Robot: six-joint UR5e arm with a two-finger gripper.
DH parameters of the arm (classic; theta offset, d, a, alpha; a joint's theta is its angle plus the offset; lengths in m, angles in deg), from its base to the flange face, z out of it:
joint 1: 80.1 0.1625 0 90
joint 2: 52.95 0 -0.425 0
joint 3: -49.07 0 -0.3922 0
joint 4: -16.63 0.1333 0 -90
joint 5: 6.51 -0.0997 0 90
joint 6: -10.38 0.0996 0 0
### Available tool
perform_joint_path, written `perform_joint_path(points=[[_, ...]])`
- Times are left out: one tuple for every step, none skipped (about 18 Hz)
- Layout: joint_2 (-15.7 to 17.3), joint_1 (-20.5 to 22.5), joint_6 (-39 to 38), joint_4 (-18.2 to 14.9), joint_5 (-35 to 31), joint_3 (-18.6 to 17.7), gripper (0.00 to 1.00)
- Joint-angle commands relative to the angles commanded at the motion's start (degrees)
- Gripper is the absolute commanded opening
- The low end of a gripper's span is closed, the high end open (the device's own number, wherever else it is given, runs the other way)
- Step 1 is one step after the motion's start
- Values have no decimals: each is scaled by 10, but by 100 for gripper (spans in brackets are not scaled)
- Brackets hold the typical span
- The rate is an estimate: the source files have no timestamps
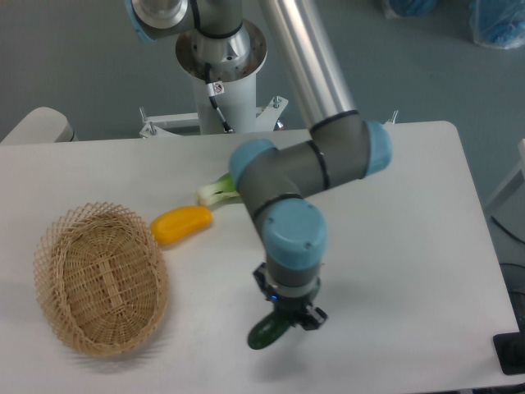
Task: Pick up the cucumber from the basket
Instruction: 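Hold the cucumber raised beside the orange, away from the basket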
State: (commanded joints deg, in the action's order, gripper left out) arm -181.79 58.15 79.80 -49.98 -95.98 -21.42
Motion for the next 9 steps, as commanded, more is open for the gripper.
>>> perform_joint_path(points=[[-3,6,11,-3,0,4,4],[-5,11,22,-2,1,5,4],[-9,14,29,-2,1,8,4],[-13,19,35,-2,1,12,4],[-18,20,41,-4,1,20,4],[-21,21,49,-4,1,26,4],[-24,23,55,-9,0,30,4],[-25,24,63,-11,1,34,4],[-25,24,69,-11,0,33,4]])
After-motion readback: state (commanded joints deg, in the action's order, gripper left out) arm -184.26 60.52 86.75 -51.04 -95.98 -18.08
